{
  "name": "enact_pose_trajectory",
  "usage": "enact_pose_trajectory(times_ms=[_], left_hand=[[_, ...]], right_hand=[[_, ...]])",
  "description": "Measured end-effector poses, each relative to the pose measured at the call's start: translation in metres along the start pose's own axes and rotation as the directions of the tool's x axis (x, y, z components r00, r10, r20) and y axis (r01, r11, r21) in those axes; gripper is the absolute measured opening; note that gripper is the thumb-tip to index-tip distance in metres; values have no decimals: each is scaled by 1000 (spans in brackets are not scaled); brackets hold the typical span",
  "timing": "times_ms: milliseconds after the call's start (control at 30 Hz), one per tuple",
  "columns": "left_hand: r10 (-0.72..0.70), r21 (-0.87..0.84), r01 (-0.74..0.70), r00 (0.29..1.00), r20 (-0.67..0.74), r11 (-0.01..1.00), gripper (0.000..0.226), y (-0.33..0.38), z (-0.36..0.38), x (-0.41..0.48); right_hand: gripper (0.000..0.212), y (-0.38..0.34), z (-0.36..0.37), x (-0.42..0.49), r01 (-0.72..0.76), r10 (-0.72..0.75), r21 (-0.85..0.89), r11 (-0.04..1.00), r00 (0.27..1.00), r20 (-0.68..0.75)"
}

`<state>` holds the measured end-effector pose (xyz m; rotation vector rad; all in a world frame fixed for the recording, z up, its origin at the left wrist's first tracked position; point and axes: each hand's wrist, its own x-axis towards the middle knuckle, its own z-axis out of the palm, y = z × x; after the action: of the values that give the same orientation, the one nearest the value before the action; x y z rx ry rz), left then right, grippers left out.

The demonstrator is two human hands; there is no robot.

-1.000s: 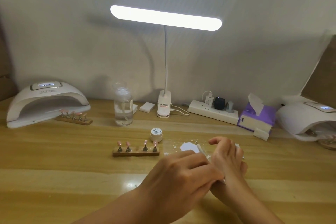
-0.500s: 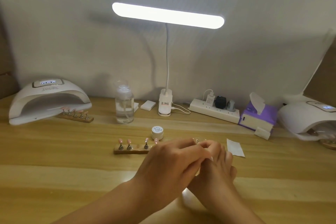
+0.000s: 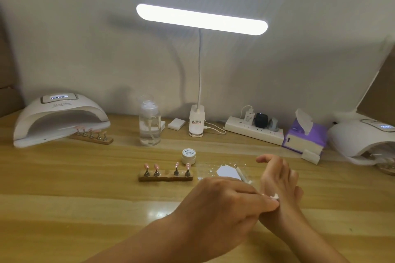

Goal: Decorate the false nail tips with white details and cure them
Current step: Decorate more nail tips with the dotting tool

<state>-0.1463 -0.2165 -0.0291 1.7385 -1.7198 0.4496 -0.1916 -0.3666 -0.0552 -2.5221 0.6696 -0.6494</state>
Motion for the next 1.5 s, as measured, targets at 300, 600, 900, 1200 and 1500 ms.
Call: enact_pose_trajectory(times_ms=[300,600,900,1200,1500], left_hand=[[-343,-266,300,930,-133,916,17,-37,-24,7],[-546,-272,522,838,-16,809,15,-58,-45,1],[-863,497,712,343,371,496,62,-116,-139,-48],[-806,291,767,459,374,572,34,-125,-109,-51],[-742,271,695,580,337,666,12,-125,-94,-51]], right_hand=[[24,-16,-24,-3,216,-156,425,879,973,-172],[3,1,-27,12,254,-168,278,926,940,-298],[13,53,-29,35,-235,225,-65,970,965,-134],[26,27,1,18,102,-92,-198,975,994,56],[26,29,5,19,76,-69,-144,987,996,53]])
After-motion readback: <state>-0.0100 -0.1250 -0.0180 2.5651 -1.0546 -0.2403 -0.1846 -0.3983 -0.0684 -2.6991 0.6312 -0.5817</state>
